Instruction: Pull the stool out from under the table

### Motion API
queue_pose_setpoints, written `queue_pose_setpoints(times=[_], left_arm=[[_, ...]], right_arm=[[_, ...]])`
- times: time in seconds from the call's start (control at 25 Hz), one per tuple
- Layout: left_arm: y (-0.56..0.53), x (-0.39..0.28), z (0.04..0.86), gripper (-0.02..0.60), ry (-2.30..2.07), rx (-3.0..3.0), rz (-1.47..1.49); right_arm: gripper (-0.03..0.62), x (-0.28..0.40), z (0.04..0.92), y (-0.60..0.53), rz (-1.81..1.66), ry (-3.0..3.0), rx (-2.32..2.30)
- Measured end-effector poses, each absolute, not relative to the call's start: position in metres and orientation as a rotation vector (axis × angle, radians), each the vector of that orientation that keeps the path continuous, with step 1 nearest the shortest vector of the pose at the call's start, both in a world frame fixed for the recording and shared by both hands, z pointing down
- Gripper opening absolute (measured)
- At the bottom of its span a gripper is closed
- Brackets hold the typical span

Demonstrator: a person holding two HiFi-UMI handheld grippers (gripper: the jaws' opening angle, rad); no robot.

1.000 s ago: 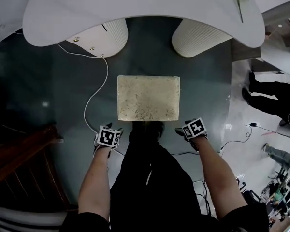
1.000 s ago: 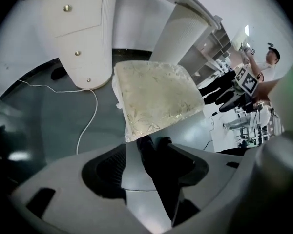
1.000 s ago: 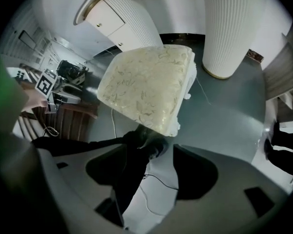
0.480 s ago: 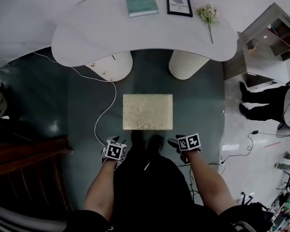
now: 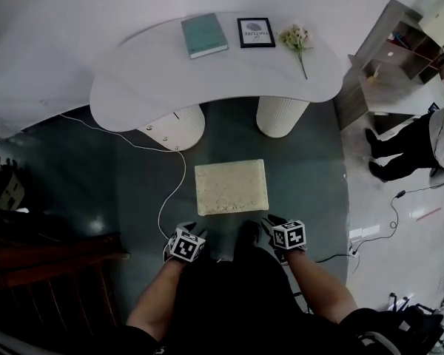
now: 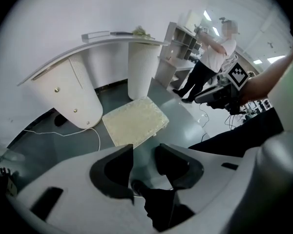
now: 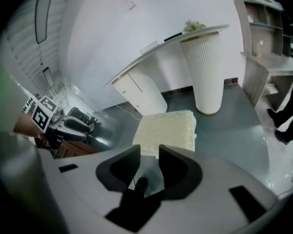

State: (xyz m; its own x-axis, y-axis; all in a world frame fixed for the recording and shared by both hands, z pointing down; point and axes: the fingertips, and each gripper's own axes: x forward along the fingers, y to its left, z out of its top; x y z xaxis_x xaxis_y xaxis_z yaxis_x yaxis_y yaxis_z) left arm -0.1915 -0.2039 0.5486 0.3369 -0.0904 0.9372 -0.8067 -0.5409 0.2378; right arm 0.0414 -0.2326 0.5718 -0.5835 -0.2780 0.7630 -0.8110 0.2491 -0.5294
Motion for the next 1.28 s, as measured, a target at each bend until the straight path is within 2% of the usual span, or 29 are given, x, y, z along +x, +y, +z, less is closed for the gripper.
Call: queue_pose_setpoints(times=[0.28,0.44,0.52,0.84,1.04,1.28], left_arm=[[-0.232,-0.219,0.499,0.160,-0.918,2.014,1.050],[-0.242,-0.258,0.459,0.153,-0.986,2.114,0.908],[-0.249,-0.280,0.433,0.126,-1.021,2.173,0.854],[-0.262,-0.351,0.347,0.090,-1.126,2.392,0.786],[-0.237,-0.353,0.313,0.058,-1.079,2.399,0.675],[-0.222,-0.319,0.271,0.026,-1.126,2.420,0.553]], right_arm=[[0.084,-0.001,0.525,-0.234,1.262,-2.082,1.091],[0.067,-0.042,0.480,-0.236,1.257,-2.142,1.220],[0.063,-0.067,0.453,-0.235,1.211,-2.180,1.261],[0.008,-0.153,0.345,-0.234,1.021,-2.329,1.337],[0.006,-0.184,0.288,-0.217,0.881,-2.429,1.286],[0.006,-0.166,0.248,-0.214,0.841,-2.500,1.312]])
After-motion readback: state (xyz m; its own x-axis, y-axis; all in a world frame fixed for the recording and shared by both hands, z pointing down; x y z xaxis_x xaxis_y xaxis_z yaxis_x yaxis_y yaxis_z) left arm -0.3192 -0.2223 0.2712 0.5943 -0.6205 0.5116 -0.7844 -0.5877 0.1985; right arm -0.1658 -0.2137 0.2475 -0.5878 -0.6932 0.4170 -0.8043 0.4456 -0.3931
